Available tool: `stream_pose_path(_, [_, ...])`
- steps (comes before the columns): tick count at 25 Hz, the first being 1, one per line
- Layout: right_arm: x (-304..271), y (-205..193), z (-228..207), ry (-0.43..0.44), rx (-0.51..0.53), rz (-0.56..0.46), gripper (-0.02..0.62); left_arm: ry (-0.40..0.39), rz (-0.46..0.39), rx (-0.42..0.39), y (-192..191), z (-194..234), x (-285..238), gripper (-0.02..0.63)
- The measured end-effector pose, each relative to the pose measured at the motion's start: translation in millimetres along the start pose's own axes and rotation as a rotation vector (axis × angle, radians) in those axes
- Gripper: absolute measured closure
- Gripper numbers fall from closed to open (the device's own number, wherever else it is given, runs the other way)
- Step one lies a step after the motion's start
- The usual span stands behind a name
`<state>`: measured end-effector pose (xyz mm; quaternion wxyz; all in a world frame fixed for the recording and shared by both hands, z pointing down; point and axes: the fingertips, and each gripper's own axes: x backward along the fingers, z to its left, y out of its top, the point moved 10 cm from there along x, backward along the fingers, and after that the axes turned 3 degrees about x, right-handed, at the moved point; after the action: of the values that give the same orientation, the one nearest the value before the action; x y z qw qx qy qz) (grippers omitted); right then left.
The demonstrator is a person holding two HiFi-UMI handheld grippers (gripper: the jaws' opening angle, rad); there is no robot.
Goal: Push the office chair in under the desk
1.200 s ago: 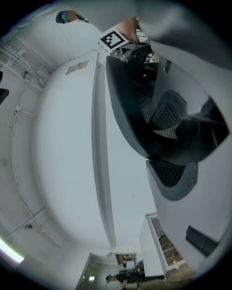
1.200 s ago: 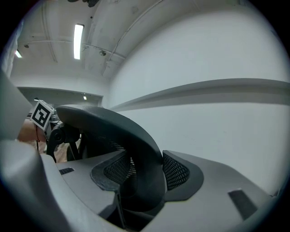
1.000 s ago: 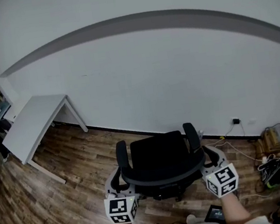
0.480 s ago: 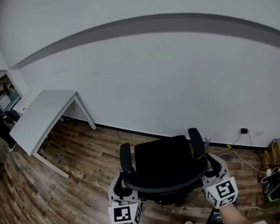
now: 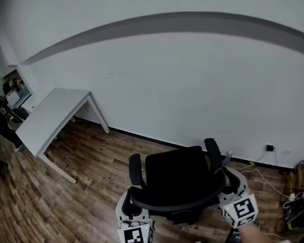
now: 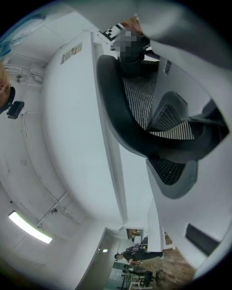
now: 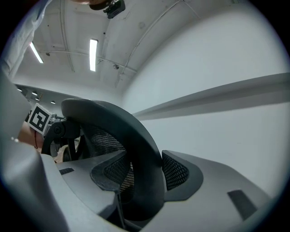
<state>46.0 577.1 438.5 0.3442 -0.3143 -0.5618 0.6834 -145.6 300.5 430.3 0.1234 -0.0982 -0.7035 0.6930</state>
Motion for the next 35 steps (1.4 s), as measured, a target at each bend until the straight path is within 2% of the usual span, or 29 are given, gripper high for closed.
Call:
stream_pose_path(2, [-0.8,0.2,-3.6,0.016,0.006,-0.001,0.370,0.026,0.003,0.005,-1.7,-3.8,4.2,0.439])
stream_pose_path(15, [-47.6,0.6,-11.5,0.122,0.036,-0.040,0.370,0.156,-0.037,0.042,-8.8,2.2,1.3,0.442])
stream_pose_path(21, [-79.8,1.4,-14.4,0.145,-0.006,-0.045,0.370,0.187,-0.004,0.032,-0.4,13.1,-20.2,0.442])
stream_pose_path(28, [-125.4,3.7,-18.1,0.197,0.005,-0.061,0.370,0.198,0.015,0.010,0.4,31.4,-40.0,0.440])
stream_pose_path(35, [-168.0,2.2,-18.1,0.206,-0.008,-0.065,0.370,0.213,0.035,0.008,-4.7,53.2,-64.8,0.440])
